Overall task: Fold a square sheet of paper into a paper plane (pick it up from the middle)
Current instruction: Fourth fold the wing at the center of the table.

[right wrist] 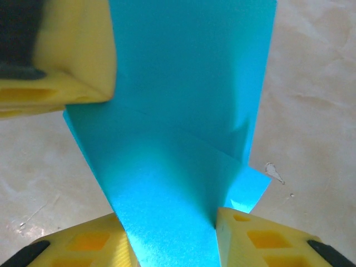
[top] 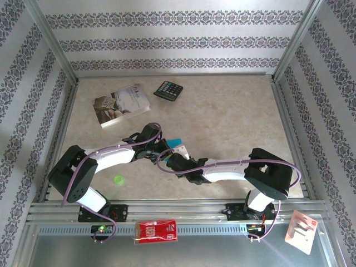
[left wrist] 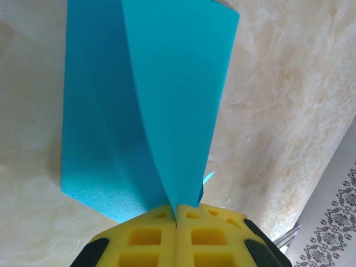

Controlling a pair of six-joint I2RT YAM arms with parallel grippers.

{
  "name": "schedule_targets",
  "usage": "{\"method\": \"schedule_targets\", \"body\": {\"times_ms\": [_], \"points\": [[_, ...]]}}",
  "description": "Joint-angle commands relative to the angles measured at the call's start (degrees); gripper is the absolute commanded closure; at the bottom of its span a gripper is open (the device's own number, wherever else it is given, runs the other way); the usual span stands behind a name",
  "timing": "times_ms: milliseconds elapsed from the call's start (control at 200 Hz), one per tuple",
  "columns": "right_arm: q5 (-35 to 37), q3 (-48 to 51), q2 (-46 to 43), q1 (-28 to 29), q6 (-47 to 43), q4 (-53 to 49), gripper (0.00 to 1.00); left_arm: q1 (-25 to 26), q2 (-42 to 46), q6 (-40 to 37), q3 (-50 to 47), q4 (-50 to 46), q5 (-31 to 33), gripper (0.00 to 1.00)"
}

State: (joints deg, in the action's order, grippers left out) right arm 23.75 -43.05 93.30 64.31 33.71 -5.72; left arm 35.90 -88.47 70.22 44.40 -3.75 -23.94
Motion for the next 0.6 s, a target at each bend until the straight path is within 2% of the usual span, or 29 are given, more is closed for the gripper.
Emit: {"method": "schedule_targets", "body": {"times_ms": [0, 210, 600], "points": [[3.5, -1.7, -0.3, 0.8, -1.4, -2.6, 0.6, -0.3, -0.4, -1.0, 1.8, -3.1, -1.2, 1.0], [5.4, -3.1, 1.3, 1.4, -1.9, -4.4, 0.6, -0.5, -0.3, -1.1, 2.1, -3.5, -1.4, 1.0], [6.1, -3.1, 1.6, 1.7, -1.3, -5.3, 0.68, -0.7, -0.5, -1.8, 2.5, -4.1, -1.5, 1.0]]}}
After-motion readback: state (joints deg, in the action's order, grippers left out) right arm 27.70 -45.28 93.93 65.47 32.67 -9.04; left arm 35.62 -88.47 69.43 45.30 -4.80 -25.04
